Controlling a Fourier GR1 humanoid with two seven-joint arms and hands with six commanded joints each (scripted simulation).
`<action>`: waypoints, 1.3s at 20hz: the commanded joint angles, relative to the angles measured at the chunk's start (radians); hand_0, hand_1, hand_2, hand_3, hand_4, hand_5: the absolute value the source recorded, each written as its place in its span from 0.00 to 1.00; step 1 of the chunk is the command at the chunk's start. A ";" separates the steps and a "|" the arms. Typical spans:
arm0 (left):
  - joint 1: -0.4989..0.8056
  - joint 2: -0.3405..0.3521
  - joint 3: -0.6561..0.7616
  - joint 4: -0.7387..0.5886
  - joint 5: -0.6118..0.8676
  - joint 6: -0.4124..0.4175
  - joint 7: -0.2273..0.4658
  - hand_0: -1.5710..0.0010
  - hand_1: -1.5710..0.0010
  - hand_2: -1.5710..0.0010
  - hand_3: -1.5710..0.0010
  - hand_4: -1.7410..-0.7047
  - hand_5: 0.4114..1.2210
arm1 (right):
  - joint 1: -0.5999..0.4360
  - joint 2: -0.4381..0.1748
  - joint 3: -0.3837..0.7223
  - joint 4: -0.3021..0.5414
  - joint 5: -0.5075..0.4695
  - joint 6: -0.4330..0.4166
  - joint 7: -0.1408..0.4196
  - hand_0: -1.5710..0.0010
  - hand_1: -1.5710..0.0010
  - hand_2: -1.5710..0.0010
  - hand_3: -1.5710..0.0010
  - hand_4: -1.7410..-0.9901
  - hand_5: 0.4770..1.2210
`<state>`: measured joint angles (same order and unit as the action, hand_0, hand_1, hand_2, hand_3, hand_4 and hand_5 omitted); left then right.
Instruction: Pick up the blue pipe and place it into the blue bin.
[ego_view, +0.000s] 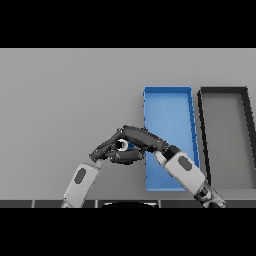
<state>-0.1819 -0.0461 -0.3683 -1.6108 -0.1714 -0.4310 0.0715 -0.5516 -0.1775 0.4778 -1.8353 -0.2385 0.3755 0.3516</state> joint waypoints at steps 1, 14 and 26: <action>0.001 -0.005 0.004 -0.001 0.011 -0.002 0.018 0.94 0.94 0.94 0.95 0.74 0.24 | -0.003 0.013 0.003 0.006 -0.002 -0.008 0.012 0.00 0.00 0.00 0.00 0.00 1.00; -0.009 0.006 0.006 0.016 -0.011 0.007 0.032 1.00 1.00 1.00 1.00 0.81 0.04 | -0.294 0.006 -0.222 -0.012 -0.441 -0.138 0.206 0.00 0.00 0.00 0.00 0.00 1.00; -0.004 0.031 0.010 0.003 -0.023 0.005 0.029 1.00 1.00 1.00 1.00 0.83 0.00 | -0.452 -0.245 -0.473 0.351 -0.317 -0.229 0.123 0.00 0.00 0.00 0.00 0.00 1.00</action>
<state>-0.1859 -0.0145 -0.3583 -1.6077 -0.1947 -0.4255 0.0999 -1.0024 -0.4236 0.0044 -1.4833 -0.5556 0.1460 0.4774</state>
